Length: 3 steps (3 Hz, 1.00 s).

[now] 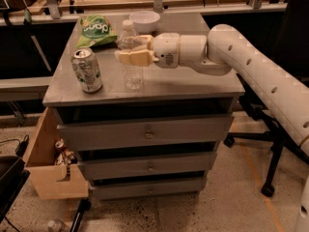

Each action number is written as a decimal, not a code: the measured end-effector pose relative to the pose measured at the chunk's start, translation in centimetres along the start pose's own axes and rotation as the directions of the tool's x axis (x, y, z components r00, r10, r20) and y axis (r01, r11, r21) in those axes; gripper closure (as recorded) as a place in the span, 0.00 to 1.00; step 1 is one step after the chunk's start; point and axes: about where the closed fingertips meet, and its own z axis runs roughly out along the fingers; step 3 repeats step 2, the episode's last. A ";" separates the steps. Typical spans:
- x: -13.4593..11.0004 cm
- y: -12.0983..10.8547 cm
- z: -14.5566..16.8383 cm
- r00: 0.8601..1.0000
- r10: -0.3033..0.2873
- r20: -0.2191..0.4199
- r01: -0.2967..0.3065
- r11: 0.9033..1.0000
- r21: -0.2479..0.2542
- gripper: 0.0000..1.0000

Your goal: Move water bottle near 7up can

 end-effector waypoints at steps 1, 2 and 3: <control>-0.1 0.1 0.3 1.000 0.000 0.001 0.000 1.000 -0.005 0.12; -0.1 0.2 0.5 1.000 -0.001 0.001 0.001 1.000 -0.009 0.00; -0.1 0.2 0.5 1.000 -0.001 0.001 0.001 1.000 -0.009 0.00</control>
Offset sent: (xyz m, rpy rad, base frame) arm -0.0008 0.0025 0.0003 0.0004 -0.0001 0.0043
